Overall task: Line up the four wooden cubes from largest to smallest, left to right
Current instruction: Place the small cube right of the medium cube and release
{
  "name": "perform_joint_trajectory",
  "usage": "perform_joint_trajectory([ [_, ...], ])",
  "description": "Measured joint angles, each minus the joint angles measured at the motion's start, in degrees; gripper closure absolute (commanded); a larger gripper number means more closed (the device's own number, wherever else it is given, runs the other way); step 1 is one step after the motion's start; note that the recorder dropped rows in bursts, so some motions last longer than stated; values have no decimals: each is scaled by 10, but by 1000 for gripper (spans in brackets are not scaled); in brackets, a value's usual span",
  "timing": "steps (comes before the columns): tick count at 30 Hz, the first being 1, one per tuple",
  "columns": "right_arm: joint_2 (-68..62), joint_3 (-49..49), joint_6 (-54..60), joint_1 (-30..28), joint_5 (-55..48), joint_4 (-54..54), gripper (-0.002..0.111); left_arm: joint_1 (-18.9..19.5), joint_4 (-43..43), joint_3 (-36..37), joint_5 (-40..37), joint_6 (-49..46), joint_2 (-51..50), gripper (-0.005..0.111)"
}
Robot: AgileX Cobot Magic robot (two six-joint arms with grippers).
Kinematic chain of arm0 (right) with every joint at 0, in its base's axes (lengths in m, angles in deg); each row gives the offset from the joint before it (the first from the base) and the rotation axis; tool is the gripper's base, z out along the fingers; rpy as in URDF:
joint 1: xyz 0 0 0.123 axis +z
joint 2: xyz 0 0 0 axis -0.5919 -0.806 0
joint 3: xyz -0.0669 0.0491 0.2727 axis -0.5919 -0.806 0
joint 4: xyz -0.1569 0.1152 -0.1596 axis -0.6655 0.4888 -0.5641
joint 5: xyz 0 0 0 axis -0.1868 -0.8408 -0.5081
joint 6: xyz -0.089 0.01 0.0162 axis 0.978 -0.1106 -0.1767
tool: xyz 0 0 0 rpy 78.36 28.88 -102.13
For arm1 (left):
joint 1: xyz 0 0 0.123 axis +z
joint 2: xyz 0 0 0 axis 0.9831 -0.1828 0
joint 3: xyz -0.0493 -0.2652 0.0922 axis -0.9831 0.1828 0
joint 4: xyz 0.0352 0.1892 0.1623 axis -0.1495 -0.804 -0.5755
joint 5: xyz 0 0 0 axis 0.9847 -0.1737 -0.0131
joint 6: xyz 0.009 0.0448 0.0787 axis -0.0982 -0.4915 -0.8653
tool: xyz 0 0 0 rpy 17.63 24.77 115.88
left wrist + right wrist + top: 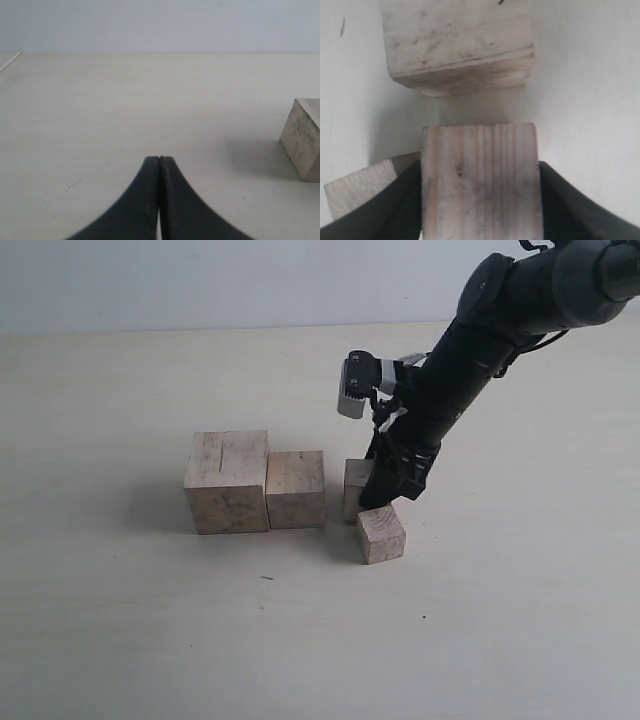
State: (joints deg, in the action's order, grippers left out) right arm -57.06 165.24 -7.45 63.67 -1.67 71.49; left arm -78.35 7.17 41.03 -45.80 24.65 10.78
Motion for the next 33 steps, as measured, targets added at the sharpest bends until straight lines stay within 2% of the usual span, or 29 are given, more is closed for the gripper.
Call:
perform_joint_trajectory([
  [21, -20, 2, 87, 0, 21, 73, 108, 0, 0, 0, 0, 0, 0, 107],
  [23, -20, 2, 88, 0, 20, 73, 105, 0, 0, 0, 0, 0, 0, 107],
  [25, -20, 2, 89, 0, 18, 74, 92, 0, 0, 0, 0, 0, 0, 107],
  [29, -20, 2, 89, 0, 16, 76, 57, 0, 0, 0, 0, 0, 0, 107],
  [31, -20, 2, 89, 0, 15, 76, 47, 0, 0, 0, 0, 0, 0, 107],
  [33, -24, 2, 89, 0, 11, 70, 43, 0, 0, 0, 0, 0, 0, 107],
])
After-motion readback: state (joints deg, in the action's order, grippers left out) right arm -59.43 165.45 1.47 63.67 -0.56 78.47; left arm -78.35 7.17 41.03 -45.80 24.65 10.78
